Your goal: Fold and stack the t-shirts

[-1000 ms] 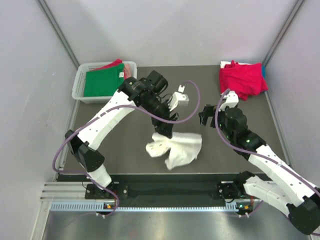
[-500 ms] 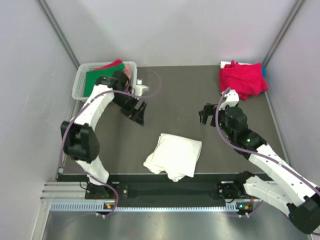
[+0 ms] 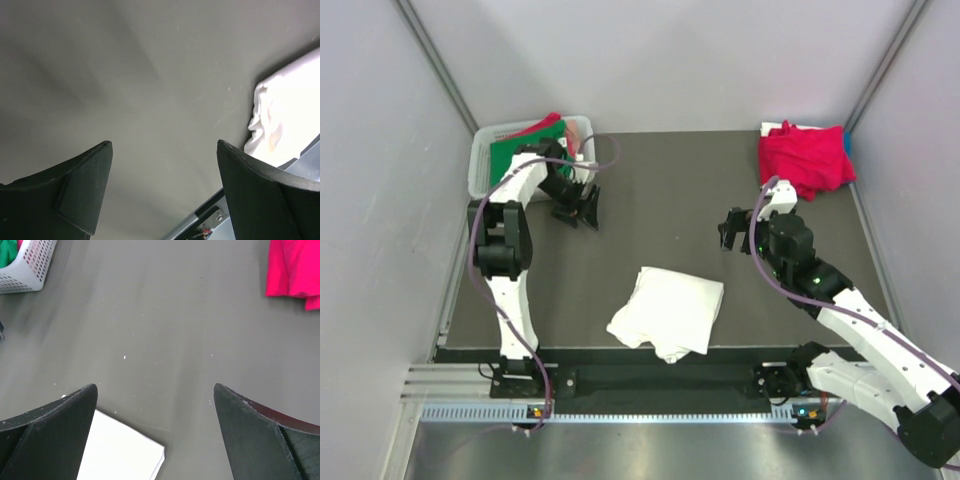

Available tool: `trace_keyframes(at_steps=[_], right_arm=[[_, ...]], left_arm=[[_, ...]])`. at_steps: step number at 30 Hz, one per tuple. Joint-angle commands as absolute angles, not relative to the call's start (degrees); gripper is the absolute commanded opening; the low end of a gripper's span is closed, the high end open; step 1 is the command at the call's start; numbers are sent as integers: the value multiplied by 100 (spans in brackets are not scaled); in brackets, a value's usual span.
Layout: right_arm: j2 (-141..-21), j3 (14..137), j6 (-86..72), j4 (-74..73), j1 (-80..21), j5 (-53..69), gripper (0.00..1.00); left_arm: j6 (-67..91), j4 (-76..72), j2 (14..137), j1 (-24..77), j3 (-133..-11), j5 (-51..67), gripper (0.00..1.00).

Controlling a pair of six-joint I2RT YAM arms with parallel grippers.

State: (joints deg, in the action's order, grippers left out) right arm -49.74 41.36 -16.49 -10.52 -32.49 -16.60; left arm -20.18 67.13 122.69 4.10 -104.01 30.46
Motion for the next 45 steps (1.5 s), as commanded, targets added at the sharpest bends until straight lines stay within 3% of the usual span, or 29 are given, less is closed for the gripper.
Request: trace_keyframes(at_steps=[1, 6, 16, 35, 40, 42, 45], right_arm=[[-4913, 4412, -1538, -1046, -3313, -1802, 100], [-4913, 4403, -1494, -1046, -3314, -1828, 100], [-4913, 4351, -1573, -1028, -3322, -1723, 100], [-4702, 4289, -1565, -1274, -3331, -1723, 100], [-4790, 4368, -1538, -1362, -3322, -1539, 100], [-4860, 4421, -1512, -1484, -3331, -1398, 100], [-4957, 4465, -1625, -1660, -3348, -1029, 100]], left_arm=[[-1688, 6688, 12533, 71, -10880, 3260, 89], [-1337, 6391, 12604, -412, -11048, 3323, 88], [-607, 4703, 11883, -799, -10134, 2681, 89], [-307, 4939, 12876, -1652, -12103, 2681, 89], [-404, 5028, 12368, -1565, -11244, 3250, 91], [-553, 4957, 11727, -1337, -10359, 3313, 98], [-799, 4878, 10769, -854, -9574, 3366, 98]])
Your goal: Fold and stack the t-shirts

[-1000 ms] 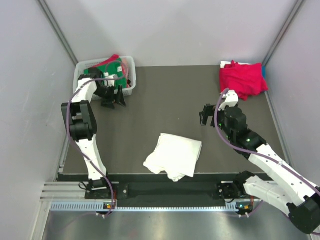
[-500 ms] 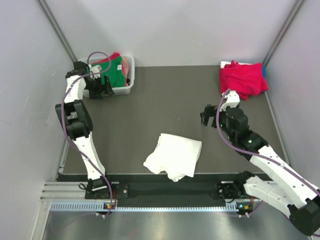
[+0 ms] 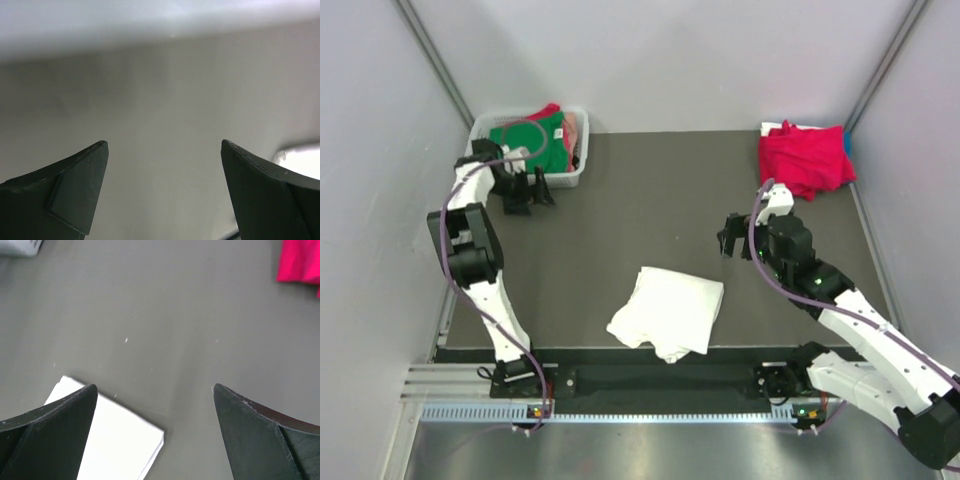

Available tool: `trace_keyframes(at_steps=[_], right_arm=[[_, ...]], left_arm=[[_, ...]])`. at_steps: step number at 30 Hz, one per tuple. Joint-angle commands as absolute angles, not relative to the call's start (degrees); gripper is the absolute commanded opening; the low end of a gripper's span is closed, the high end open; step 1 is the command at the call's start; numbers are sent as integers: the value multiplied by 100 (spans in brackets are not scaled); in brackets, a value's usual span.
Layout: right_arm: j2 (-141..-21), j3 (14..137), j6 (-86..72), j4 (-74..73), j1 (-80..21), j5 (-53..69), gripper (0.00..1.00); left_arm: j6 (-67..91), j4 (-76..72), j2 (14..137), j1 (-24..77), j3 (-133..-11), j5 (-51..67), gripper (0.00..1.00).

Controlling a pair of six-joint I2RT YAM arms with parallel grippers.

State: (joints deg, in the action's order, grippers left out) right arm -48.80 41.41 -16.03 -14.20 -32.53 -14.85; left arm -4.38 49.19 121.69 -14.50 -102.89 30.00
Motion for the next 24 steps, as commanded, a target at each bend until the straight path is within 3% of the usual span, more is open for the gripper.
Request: trace_keyframes(at_steps=[1, 10, 24], right_arm=[[-5009, 4439, -1678, -1713, -3357, -811, 100], [-4799, 4166, -2074, -2206, -4016, 315, 100], [-6563, 4762, -2101, -2338, -6309, 62, 100]], left_arm=[[-826, 4921, 10558, -722, -9154, 3375, 98], [-967, 5308, 8606, 703, -7630, 3305, 98], [-1063, 5695, 7946, 1160, -7207, 3094, 98]])
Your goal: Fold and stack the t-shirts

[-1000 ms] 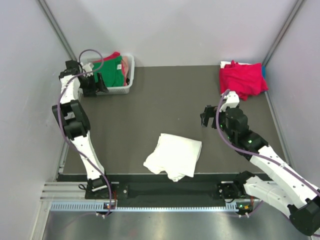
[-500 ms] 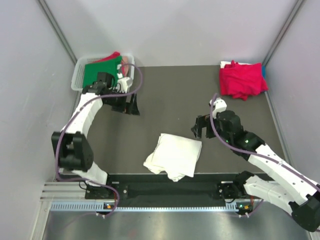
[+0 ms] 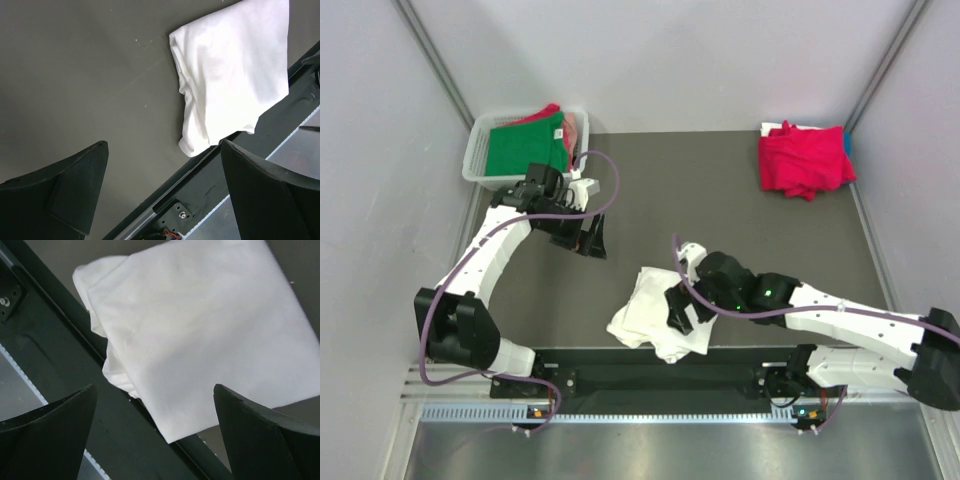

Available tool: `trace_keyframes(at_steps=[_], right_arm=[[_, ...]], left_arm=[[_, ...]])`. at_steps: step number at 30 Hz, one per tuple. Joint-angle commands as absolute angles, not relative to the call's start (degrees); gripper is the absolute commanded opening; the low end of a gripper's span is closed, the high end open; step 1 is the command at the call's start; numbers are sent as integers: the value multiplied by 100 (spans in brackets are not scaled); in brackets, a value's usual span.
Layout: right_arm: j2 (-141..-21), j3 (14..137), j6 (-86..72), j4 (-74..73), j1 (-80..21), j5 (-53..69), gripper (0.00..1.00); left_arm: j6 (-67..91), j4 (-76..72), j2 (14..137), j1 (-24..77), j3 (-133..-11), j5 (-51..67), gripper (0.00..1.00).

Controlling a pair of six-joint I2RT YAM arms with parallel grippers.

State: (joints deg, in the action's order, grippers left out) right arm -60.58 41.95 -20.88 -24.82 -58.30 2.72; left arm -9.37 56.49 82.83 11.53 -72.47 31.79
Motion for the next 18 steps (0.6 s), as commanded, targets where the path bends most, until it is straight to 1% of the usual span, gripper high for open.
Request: trace_keyframes(at_steps=[1, 5, 11, 18], right_arm=[[-6705, 4851, -2040, -2347, -6415, 35, 100], [-7382, 5308, -1872, -2487, -6846, -193, 100], [-7918, 5677, -1793, -2364, -6952, -167, 100], [-8209, 5854, -1731, -2382, -7014, -263, 100]], left_arm=[[-1020, 5652, 7893, 1160, -7190, 3050, 98], [-906, 5467, 7735, 1169, -7049, 2963, 98], [-888, 5537, 7725, 1029, -7172, 2725, 98], [-818, 5511, 7980, 160, -7488, 2988, 98]])
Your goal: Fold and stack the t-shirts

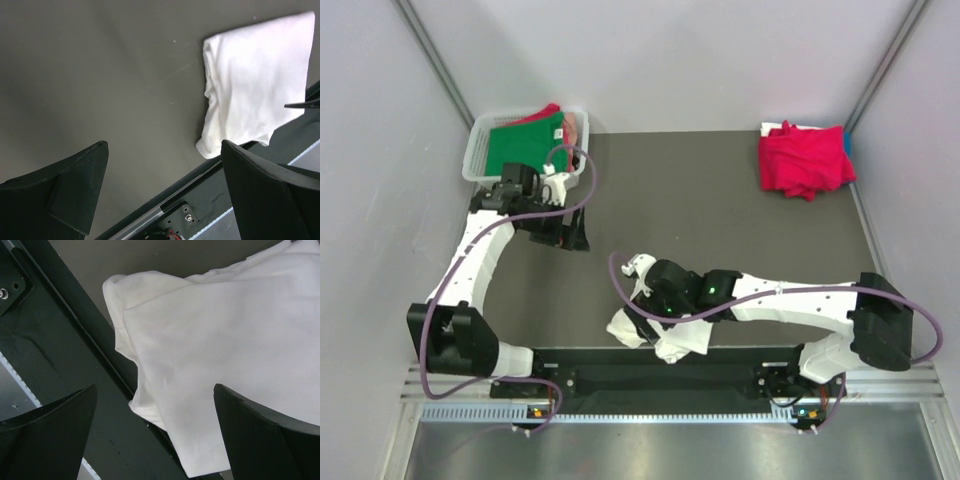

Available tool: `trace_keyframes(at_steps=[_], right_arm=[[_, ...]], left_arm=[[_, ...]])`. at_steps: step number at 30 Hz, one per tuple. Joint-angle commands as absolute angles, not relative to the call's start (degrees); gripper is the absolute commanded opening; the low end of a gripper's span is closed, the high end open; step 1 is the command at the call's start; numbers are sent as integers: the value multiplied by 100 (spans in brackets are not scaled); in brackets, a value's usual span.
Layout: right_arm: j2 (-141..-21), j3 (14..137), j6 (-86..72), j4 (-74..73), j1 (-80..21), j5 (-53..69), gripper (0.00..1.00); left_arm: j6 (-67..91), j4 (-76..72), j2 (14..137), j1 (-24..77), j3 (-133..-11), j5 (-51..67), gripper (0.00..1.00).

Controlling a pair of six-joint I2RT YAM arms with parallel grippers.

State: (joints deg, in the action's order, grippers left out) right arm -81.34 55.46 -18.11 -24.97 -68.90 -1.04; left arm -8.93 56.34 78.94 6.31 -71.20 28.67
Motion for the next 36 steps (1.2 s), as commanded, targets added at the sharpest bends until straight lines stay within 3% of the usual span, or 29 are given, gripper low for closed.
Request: trace_keyframes(at_steps=[1, 9, 11, 17, 20, 22, 25, 28, 33, 36], right_arm=[[-8244, 5845, -1731, -2382, -7022, -298, 100], [-8542, 5713, -1696, -2452, -7260, -571, 100], [-8639, 5722, -1687, -2496, -7321, -624, 91], [-8745, 5617, -1714, -2365, -7321, -782, 89], [-8902, 5564, -1723, -2268, -7330, -835, 79], [-8982, 5537, -1714, -2206, -7330, -870, 64], [-9105, 5493, -1714, -2118, -7321, -923, 48], [-9228, 5432, -1740, -2048, -7321, -940, 53], [-9308, 5282, -1828, -1943, -7321, -932, 52], [-9299, 5273, -1846, -1968, -7330, -967, 44]], left_arm=[[-800, 5502, 8024, 63, -7523, 3006, 98], [-712, 5476, 8367, -492, -7822, 3138, 98], [-686, 5519, 8402, -501, -7971, 3277, 98], [-642, 5555, 8350, -501, -8068, 3498, 98], [-659, 5572, 8297, -501, -8033, 3524, 98], [-703, 5607, 8262, -501, -8016, 3542, 98], [-756, 5625, 8200, -501, -7954, 3533, 98], [-808, 5704, 8174, -501, -7998, 3542, 98], [-817, 5739, 8191, -510, -8112, 3595, 98], [-826, 5730, 8209, -510, -8130, 3604, 98]])
